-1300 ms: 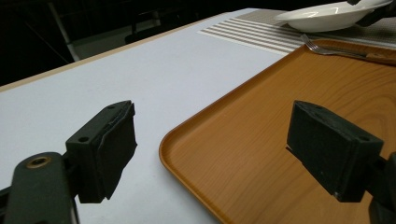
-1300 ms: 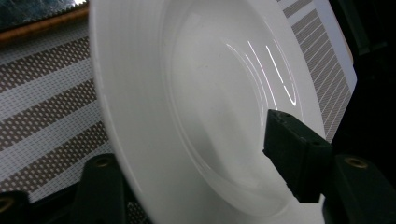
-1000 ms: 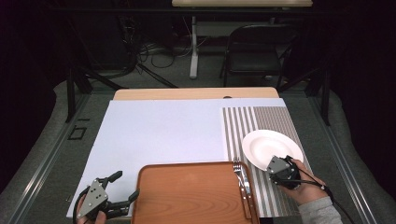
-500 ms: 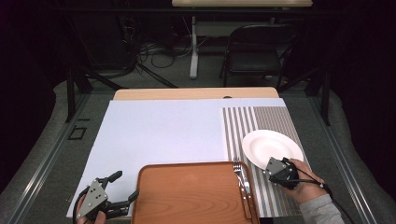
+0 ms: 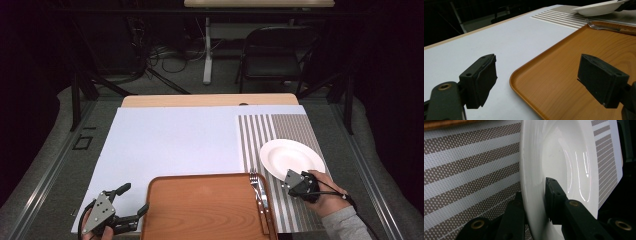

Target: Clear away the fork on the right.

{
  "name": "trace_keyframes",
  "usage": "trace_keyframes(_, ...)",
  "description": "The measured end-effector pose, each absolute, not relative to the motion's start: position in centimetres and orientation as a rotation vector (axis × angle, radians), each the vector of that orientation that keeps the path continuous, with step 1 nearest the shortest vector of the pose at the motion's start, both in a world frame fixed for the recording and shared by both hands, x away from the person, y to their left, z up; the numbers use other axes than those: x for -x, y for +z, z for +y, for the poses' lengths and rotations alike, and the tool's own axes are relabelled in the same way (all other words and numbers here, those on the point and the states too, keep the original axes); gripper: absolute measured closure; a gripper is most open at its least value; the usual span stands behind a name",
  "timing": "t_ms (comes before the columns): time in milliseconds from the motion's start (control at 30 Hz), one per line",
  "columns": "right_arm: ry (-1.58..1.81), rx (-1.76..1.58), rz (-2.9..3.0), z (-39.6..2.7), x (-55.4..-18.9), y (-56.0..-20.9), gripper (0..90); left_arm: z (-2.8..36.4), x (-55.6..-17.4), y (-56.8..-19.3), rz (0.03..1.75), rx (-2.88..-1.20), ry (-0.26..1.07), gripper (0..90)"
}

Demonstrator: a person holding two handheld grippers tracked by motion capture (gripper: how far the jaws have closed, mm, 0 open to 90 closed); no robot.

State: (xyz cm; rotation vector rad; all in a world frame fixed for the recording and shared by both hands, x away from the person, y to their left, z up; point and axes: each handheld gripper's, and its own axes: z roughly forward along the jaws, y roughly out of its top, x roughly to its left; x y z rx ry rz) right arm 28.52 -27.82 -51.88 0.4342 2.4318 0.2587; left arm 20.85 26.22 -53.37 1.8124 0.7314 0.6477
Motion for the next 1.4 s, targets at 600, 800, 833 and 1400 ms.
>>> trace_keyframes(600,0.245,-0.291,2.431,-27.9,-28.5,-51.9,83.0,26.2,-20.9,-53.4,0.736,-1.812,0.646,15.6)
trace_keyframes(800,0.239,-0.248,2.411,-27.7,-28.4,-52.0,82.8,26.2,-20.9,-53.4,0.738,-1.812,0.645,15.6)
trace_keyframes(833,0.237,-0.251,2.406,-27.7,-28.3,-51.9,82.5,26.2,-20.9,-53.4,0.739,-1.812,0.645,15.5)
trace_keyframes(1400,0.372,-0.223,2.327,-27.3,-25.3,-47.9,81.5,26.2,-20.9,-53.4,0.744,-1.809,0.648,15.6)
